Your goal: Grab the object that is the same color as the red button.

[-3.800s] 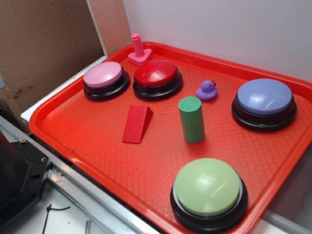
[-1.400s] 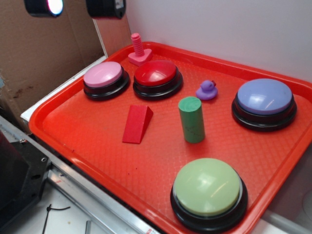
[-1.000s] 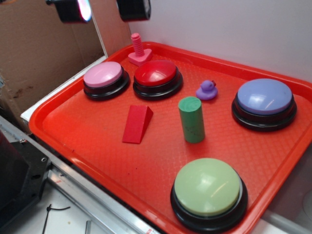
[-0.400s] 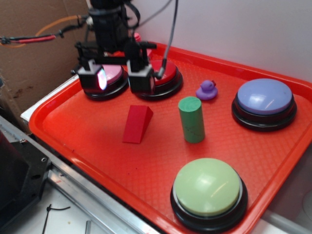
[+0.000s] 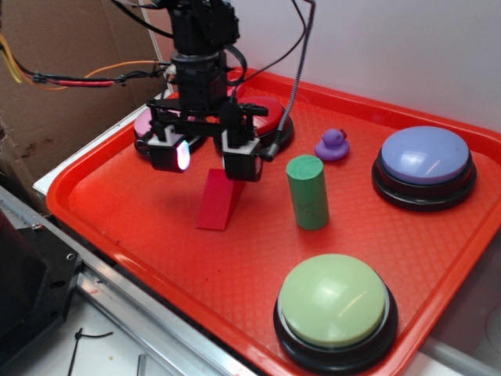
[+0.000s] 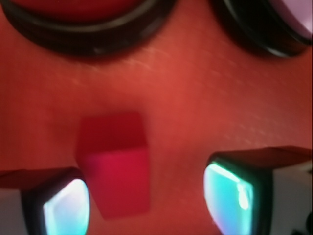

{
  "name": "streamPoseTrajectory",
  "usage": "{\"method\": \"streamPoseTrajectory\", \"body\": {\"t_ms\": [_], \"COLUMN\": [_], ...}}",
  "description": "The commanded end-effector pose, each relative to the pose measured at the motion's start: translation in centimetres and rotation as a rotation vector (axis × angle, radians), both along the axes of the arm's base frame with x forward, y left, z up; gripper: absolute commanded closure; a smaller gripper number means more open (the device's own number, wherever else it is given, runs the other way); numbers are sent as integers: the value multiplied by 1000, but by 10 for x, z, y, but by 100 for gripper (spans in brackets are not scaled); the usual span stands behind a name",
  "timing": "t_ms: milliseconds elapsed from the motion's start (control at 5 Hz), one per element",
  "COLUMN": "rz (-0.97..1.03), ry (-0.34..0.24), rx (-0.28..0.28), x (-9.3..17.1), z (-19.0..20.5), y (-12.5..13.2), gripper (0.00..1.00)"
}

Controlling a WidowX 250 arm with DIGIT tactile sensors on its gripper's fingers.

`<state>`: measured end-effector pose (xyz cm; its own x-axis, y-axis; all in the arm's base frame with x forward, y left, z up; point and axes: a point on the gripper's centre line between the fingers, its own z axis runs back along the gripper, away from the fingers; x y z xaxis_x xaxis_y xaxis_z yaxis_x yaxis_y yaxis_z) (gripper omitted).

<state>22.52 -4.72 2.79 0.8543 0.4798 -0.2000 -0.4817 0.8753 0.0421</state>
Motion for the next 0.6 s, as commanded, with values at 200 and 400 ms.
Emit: {"method": "streamPoseTrajectory", "body": {"t_ms": [200,400], "rz": [25,49], "ry": [-2,-33], "rx": [-15,-14], "x": [7,7], "z": [-30,-12], "y": [-5,-1], "gripper": [100,100]}}
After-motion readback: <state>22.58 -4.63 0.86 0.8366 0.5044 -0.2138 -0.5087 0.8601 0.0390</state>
